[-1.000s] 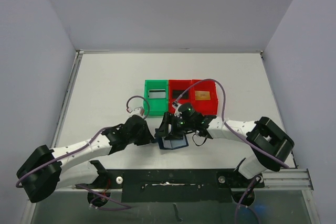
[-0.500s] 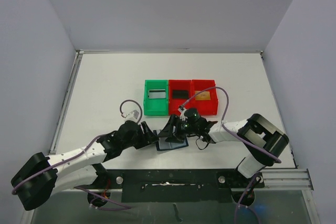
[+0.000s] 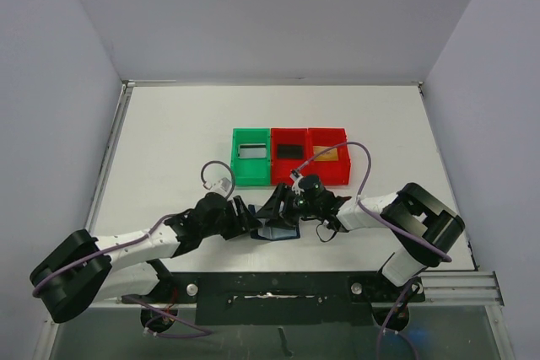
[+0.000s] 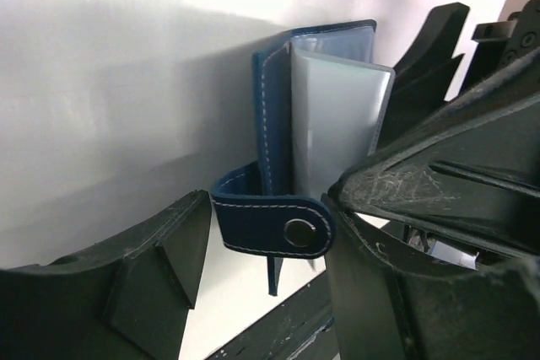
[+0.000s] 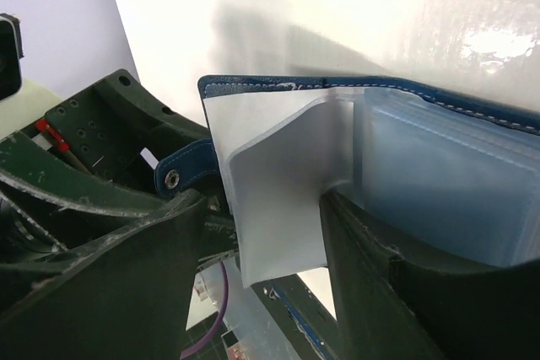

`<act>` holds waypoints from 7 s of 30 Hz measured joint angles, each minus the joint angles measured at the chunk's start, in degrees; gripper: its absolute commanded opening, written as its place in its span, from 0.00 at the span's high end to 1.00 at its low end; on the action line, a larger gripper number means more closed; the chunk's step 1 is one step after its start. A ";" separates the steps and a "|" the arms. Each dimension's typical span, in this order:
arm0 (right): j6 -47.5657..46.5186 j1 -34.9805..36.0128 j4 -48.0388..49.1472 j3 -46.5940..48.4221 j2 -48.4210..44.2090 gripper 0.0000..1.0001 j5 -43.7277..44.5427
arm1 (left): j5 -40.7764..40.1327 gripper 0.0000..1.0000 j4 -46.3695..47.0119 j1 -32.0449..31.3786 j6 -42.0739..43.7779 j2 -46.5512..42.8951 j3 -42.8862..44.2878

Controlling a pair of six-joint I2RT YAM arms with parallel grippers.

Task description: Take the credit cards out of the card holder

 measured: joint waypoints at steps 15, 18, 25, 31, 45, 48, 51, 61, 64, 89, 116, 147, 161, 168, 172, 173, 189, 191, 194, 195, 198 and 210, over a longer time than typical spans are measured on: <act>0.46 -0.24 0.70 0.04 0.00 0.27 0.04 | 0.42 0.42 0.26 0.00 0.37 -6.27 -0.02; 0.44 -0.24 0.72 0.07 0.00 0.27 0.00 | 0.90 0.43 0.90 0.00 1.05 -4.59 -0.02; 0.22 -0.24 0.24 0.24 -0.72 0.35 -0.04 | 1.27 0.69 0.76 -0.35 2.40 -1.84 0.04; -0.61 -0.24 -1.81 1.68 -3.43 0.47 0.07 | -0.02 0.89 -1.79 -0.44 3.13 -1.51 1.53; -3.28 -0.57 -5.79 4.76 -3.15 0.66 0.87 | -0.85 0.70 -3.28 -0.74 4.55 -1.33 1.84; -3.28 -0.61 -5.75 5.53 -1.73 0.67 0.83 | -0.81 0.63 -3.28 -0.83 4.63 -2.01 1.84; -3.26 -0.66 -5.73 5.77 -0.83 0.68 0.83 | -0.83 0.57 -2.99 -0.85 4.63 -3.10 1.81; -3.04 -0.98 -5.09 5.99 0.76 0.68 0.81 | -0.15 0.52 -1.14 -1.20 4.61 -4.66 1.38; -3.04 -0.98 -4.94 6.01 0.76 0.68 0.79 | 0.11 0.53 -0.74 -1.20 4.61 -4.55 1.16; -8.79 -2.82 -30.21 6.40 -16.50 0.24 13.38 | -1.68 1.00 -1.09 -4.76 4.31 0.46 1.53; -8.20 1.73 -48.11 6.29 -15.56 0.54 19.87 | -9.42 1.00 1.64 -12.79 -4.94 3.39 1.42; -10.58 4.52 -51.91 10.47 -15.08 0.77 20.74 | -9.66 1.00 2.71 -12.79 -4.92 5.25 1.42; -10.12 4.76 -50.75 10.62 -15.19 0.58 20.44 | -9.66 1.00 3.02 -12.79 -4.92 5.22 1.42; -9.70 4.76 -54.16 12.41 -15.19 0.67 22.36 | -9.66 1.00 3.02 -12.79 -4.92 5.22 1.42; -9.99 4.76 -54.42 13.05 -15.19 0.68 22.25 | -9.66 1.00 3.02 -12.79 -4.92 5.20 1.42; -10.27 4.76 -53.81 13.05 -15.19 0.68 21.75 | -9.66 1.00 3.02 -12.79 -4.92 5.20 1.42; -10.64 4.66 -39.65 13.03 -10.16 0.66 12.87 | -10.10 1.00 3.10 -12.81 -4.98 4.68 1.29; -10.60 4.59 -39.01 13.03 -9.86 0.66 12.66 | -10.14 1.00 3.17 -12.85 -5.01 4.68 1.11; -10.58 4.31 -38.80 13.03 -9.84 0.66 12.68 | -10.14 1.00 3.21 -12.85 -5.03 4.68 1.07; -10.56 4.24 -38.88 13.03 -9.84 0.66 12.85 | -10.16 1.00 3.26 -12.85 -5.03 4.68 1.07; -10.32 3.85 -39.21 13.00 -9.84 0.64 13.33 | -10.29 0.96 3.30 -12.96 -5.16 4.66 1.01; -8.81 2.03 -38.32 8.83 -11.82 0.59 14.97 | -12.44 0.63 -2.36 -13.11 -5.75 -3.96 -0.79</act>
